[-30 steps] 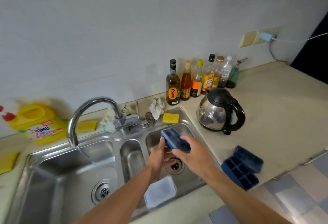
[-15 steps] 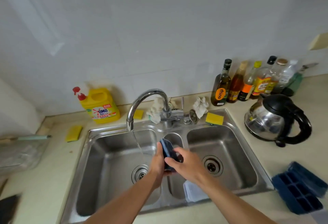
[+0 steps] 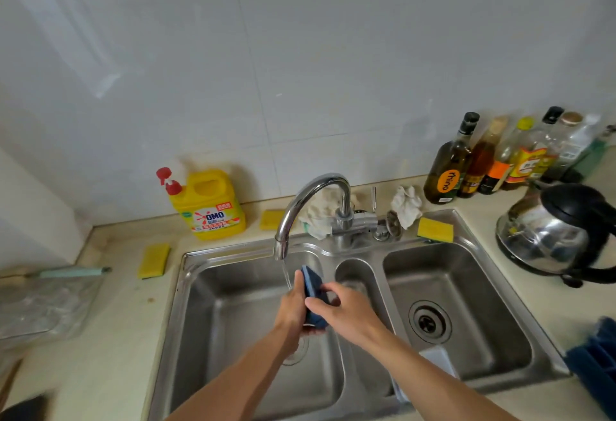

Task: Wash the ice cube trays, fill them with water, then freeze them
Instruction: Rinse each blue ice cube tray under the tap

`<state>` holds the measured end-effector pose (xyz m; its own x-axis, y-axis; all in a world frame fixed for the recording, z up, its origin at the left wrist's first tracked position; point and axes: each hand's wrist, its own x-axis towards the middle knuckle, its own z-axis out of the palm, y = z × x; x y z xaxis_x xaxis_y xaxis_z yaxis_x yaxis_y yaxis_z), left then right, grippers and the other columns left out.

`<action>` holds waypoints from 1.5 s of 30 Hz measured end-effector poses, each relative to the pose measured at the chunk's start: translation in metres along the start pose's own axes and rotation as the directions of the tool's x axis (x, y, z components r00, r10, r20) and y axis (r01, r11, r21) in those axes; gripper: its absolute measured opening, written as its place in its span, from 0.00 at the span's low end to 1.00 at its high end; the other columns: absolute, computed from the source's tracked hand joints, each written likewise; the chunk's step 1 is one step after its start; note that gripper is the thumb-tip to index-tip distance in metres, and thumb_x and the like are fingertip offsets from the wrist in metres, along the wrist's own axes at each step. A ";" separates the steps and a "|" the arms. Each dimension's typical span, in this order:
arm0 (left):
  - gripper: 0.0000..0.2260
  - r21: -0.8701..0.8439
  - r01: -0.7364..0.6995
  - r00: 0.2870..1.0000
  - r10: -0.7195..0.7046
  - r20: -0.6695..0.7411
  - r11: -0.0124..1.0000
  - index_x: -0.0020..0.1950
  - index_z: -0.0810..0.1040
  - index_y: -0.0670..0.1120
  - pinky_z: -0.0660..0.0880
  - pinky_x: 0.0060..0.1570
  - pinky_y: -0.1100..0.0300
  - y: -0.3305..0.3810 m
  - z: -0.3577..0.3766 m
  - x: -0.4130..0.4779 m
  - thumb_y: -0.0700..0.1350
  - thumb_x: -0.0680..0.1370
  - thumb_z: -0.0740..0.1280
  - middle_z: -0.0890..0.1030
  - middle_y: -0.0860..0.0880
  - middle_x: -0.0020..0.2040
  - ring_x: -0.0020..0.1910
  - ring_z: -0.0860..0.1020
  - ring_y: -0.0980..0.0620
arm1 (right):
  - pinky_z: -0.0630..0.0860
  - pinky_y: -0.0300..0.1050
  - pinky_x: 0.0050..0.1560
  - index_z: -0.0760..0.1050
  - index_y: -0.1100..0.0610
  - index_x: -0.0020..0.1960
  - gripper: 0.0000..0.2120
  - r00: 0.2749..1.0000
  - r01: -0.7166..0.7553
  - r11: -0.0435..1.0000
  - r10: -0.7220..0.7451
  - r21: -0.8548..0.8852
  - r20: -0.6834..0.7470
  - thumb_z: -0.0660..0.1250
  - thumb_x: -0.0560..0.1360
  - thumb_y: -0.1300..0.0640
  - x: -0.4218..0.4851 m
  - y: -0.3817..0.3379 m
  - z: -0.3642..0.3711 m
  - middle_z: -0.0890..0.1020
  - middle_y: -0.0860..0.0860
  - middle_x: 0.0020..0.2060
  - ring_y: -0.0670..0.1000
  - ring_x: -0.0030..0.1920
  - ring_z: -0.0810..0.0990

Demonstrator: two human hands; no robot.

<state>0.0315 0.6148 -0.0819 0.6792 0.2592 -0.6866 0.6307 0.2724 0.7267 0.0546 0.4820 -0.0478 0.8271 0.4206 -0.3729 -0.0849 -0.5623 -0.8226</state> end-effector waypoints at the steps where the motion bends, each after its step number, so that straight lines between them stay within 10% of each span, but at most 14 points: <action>1: 0.32 0.012 0.003 1.000 -0.004 0.005 1.000 0.56 0.81 0.44 0.80 0.35 0.55 0.004 -0.007 0.005 0.69 0.80 0.53 0.87 0.41 0.43 0.37 0.85 0.45 | 0.80 0.39 0.43 0.78 0.43 0.58 0.22 1.000 -0.016 1.000 0.016 0.008 -0.010 0.68 0.69 0.34 0.006 -0.006 0.005 0.84 0.44 0.43 0.42 0.43 0.84; 25: 0.20 0.304 -0.088 0.995 0.072 0.063 0.949 0.51 0.80 0.40 0.84 0.39 0.44 0.035 -0.056 0.075 0.54 0.85 0.57 0.86 0.39 0.43 0.38 0.86 0.41 | 0.72 0.34 0.29 0.79 0.46 0.57 0.16 0.994 -0.093 0.952 0.107 0.290 -0.031 0.70 0.71 0.42 0.076 -0.006 0.052 0.84 0.44 0.32 0.41 0.29 0.79; 37: 0.16 0.484 -0.142 0.986 0.167 -0.009 0.864 0.50 0.79 0.38 0.84 0.39 0.48 0.037 -0.055 0.083 0.48 0.85 0.58 0.84 0.37 0.46 0.43 0.85 0.39 | 0.76 0.38 0.42 0.74 0.42 0.61 0.25 0.987 -0.141 0.976 0.152 0.169 -0.057 0.69 0.68 0.33 0.075 -0.006 0.042 0.82 0.48 0.46 0.43 0.43 0.80; 45: 0.30 0.452 -0.068 0.997 0.072 0.008 0.889 0.48 0.80 0.40 0.78 0.31 0.60 0.036 -0.088 0.088 0.66 0.82 0.53 0.84 0.44 0.40 0.36 0.83 0.49 | 0.75 0.40 0.42 0.75 0.53 0.67 0.28 0.983 -0.167 0.984 0.171 0.067 -0.062 0.67 0.76 0.35 0.067 -0.011 0.013 0.80 0.45 0.48 0.42 0.39 0.79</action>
<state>0.0806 0.7290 -0.1177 0.7258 0.2707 -0.6324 0.6846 -0.1945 0.7025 0.1038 0.5258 -0.0691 0.8333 0.2734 -0.4805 -0.2585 -0.5755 -0.7759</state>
